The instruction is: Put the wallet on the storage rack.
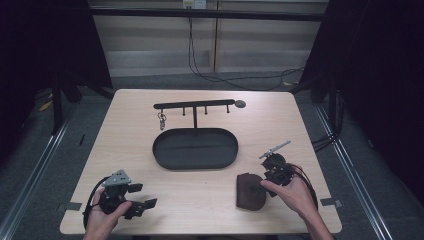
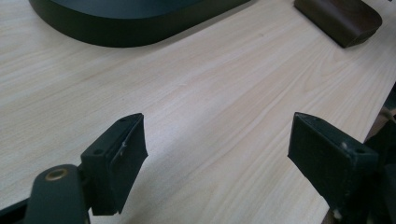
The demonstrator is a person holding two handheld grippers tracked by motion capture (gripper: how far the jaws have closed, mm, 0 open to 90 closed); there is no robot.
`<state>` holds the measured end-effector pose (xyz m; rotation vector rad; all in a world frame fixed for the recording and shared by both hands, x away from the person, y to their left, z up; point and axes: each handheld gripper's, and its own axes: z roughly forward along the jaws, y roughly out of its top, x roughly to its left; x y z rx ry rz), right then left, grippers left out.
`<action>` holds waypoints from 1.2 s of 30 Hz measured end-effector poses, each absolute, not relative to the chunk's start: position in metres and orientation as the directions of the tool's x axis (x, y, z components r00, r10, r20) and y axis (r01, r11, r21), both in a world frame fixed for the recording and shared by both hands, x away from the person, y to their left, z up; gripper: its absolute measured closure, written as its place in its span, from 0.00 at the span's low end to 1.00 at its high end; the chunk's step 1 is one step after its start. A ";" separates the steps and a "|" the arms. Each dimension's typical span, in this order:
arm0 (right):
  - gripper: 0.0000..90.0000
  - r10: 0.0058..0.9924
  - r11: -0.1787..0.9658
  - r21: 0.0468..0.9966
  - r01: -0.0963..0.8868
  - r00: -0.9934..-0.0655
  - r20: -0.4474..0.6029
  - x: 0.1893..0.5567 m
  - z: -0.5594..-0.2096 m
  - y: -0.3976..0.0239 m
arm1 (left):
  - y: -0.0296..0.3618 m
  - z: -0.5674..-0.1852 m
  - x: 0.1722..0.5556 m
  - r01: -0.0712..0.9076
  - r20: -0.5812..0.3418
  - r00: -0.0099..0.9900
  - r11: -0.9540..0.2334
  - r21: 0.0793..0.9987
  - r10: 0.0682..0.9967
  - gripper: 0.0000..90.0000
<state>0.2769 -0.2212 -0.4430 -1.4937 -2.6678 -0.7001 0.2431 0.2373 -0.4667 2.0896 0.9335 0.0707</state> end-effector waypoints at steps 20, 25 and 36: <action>0.18 0.805 0.535 0.197 0.821 -0.567 0.174 0.305 -0.450 -0.198 | 0.241 -0.466 0.244 0.596 -0.259 0.718 -0.380 0.707 0.645 0.21; 0.15 0.814 0.529 0.154 0.835 -0.550 0.185 0.308 -0.459 -0.195 | 0.241 -0.466 0.244 0.597 -0.261 0.717 -0.376 0.708 0.647 0.21; 0.23 0.810 0.527 0.096 0.844 -0.533 0.245 0.316 -0.463 -0.195 | 0.244 -0.466 0.246 0.609 -0.279 0.706 -0.357 0.708 0.652 0.22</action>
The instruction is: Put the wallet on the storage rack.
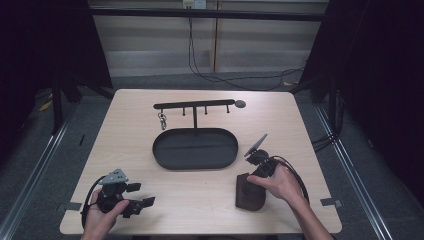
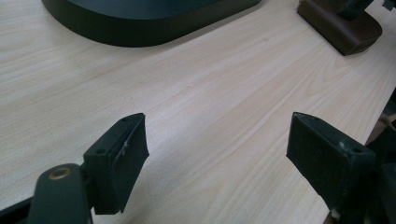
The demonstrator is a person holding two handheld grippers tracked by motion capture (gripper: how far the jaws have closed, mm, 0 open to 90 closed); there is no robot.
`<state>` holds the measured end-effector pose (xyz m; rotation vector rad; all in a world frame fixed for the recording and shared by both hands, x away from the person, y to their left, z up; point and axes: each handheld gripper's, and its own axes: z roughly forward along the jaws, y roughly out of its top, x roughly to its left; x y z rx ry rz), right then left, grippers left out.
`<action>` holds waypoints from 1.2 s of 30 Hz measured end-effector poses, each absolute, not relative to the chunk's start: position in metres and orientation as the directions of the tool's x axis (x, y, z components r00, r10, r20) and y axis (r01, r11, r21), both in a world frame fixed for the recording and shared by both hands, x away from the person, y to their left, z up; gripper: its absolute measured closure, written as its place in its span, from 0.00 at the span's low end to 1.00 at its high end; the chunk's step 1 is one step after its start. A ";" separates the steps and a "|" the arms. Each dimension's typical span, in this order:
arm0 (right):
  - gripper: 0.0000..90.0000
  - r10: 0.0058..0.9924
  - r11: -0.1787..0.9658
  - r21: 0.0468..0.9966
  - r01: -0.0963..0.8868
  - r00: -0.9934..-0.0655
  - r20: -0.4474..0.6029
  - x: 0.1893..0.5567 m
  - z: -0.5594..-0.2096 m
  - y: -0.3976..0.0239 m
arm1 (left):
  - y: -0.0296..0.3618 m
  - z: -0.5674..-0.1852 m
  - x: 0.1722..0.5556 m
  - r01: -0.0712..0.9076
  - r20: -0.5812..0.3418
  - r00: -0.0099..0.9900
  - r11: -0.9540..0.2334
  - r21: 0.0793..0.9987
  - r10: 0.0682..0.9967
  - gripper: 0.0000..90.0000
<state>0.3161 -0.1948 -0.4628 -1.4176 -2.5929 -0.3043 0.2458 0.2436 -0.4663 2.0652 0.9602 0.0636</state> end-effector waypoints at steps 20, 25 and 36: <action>0.27 0.802 0.531 0.050 0.846 -0.521 0.292 0.324 -0.464 -0.197 | 0.245 -0.467 0.246 0.613 -0.282 0.704 -0.358 0.704 0.652 0.22; 0.35 0.812 0.528 0.056 0.848 -0.522 0.260 0.323 -0.458 -0.196 | 0.244 -0.466 0.245 0.605 -0.279 0.714 -0.365 0.707 0.643 0.22; 0.63 0.814 0.490 0.121 0.863 -0.503 0.291 0.323 -0.445 -0.210 | 0.242 -0.467 0.245 0.599 -0.284 0.727 -0.374 0.708 0.625 0.22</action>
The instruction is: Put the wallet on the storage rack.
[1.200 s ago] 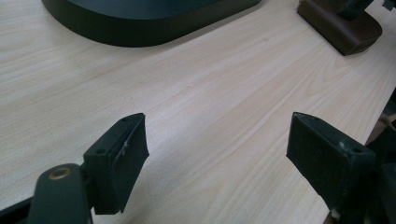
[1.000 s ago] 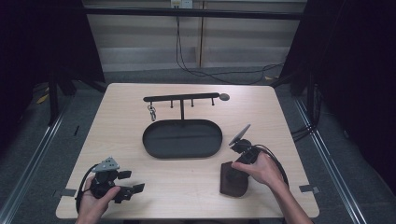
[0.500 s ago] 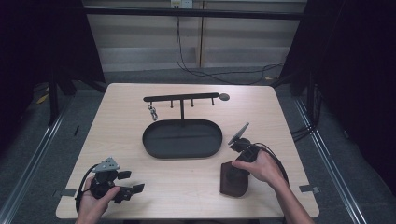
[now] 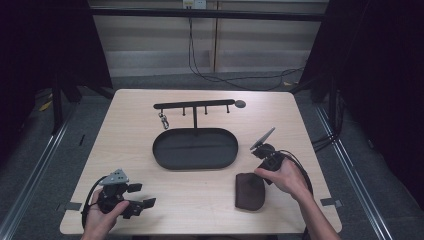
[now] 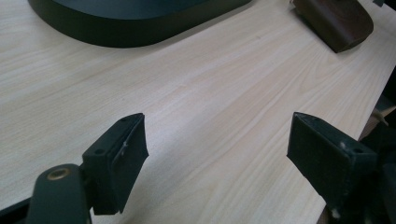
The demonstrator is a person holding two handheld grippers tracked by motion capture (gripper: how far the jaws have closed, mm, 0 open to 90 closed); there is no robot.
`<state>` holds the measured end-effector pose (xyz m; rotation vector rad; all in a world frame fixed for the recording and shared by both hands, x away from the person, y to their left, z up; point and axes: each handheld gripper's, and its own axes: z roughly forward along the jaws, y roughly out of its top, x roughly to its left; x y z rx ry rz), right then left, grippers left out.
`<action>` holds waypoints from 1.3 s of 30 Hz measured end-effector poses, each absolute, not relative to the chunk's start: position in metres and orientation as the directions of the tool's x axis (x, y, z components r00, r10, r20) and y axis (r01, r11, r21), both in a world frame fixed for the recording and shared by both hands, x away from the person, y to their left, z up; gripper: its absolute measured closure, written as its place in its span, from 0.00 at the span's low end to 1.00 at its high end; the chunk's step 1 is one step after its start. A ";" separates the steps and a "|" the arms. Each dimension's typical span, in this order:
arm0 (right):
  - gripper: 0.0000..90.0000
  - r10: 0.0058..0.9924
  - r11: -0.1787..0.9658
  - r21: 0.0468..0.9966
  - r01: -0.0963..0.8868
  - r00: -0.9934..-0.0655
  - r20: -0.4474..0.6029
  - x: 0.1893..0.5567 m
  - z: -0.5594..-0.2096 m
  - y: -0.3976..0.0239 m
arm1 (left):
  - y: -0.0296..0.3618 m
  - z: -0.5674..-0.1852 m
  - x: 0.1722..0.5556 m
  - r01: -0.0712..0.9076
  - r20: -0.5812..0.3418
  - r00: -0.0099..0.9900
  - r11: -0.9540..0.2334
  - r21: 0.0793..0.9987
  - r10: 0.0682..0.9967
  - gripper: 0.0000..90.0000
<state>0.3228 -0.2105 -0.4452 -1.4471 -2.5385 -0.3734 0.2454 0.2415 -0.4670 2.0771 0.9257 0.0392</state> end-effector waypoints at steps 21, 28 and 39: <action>0.77 0.817 0.500 0.156 0.852 -0.523 0.242 0.322 -0.419 -0.208 | 0.242 -0.465 0.245 0.589 -0.275 0.732 -0.376 0.715 0.623 0.22; 0.80 0.827 0.491 0.173 0.854 -0.519 0.216 0.324 -0.407 -0.208 | 0.242 -0.465 0.245 0.590 -0.277 0.731 -0.374 0.715 0.623 0.22; 0.82 0.843 0.480 0.160 0.862 -0.504 0.187 0.327 -0.397 -0.207 | 0.243 -0.466 0.246 0.597 -0.280 0.728 -0.376 0.709 0.626 0.22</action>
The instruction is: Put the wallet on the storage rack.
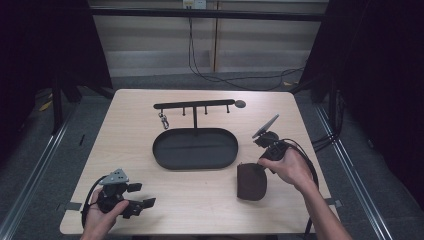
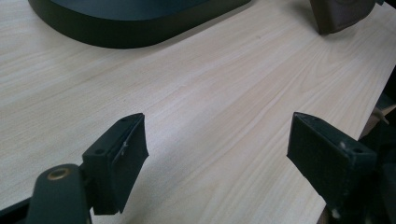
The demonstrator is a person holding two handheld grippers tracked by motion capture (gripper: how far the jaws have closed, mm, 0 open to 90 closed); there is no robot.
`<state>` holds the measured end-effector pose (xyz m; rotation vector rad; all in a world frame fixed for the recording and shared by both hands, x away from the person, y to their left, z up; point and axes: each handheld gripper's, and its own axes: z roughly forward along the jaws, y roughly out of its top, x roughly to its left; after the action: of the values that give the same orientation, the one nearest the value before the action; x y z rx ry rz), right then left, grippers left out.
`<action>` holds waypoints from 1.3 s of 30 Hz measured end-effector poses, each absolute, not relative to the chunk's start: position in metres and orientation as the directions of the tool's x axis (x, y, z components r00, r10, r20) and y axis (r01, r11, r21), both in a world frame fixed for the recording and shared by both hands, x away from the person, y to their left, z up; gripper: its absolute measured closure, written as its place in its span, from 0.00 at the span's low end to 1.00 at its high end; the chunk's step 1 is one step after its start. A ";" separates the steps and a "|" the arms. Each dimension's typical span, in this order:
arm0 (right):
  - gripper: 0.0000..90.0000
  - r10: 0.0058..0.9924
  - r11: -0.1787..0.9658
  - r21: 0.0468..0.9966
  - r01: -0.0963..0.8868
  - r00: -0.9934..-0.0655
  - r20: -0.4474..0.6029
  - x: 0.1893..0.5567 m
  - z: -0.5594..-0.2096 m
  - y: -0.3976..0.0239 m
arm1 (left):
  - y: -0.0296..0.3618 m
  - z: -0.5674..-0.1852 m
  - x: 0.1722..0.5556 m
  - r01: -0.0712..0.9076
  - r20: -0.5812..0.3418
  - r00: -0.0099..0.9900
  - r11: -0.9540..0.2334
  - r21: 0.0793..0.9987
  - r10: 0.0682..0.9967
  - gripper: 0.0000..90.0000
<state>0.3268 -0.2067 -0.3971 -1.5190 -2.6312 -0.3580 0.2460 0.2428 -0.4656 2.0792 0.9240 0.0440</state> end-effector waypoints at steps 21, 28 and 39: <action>0.95 0.845 0.485 0.180 0.856 -0.512 0.153 0.331 -0.370 -0.202 | 0.244 -0.466 0.248 0.607 -0.290 0.721 -0.371 0.703 0.629 0.22; 0.96 0.854 0.476 0.186 0.859 -0.502 0.135 0.332 -0.361 -0.204 | 0.244 -0.466 0.249 0.607 -0.288 0.721 -0.374 0.701 0.630 0.22; 0.96 0.860 0.471 0.187 0.862 -0.496 0.118 0.338 -0.340 -0.205 | 0.244 -0.467 0.249 0.609 -0.289 0.721 -0.376 0.699 0.629 0.22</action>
<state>0.3375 -0.2049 -0.3405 -1.5737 -2.6882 -0.3479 0.2487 0.2436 -0.4666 2.0833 0.9370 0.0312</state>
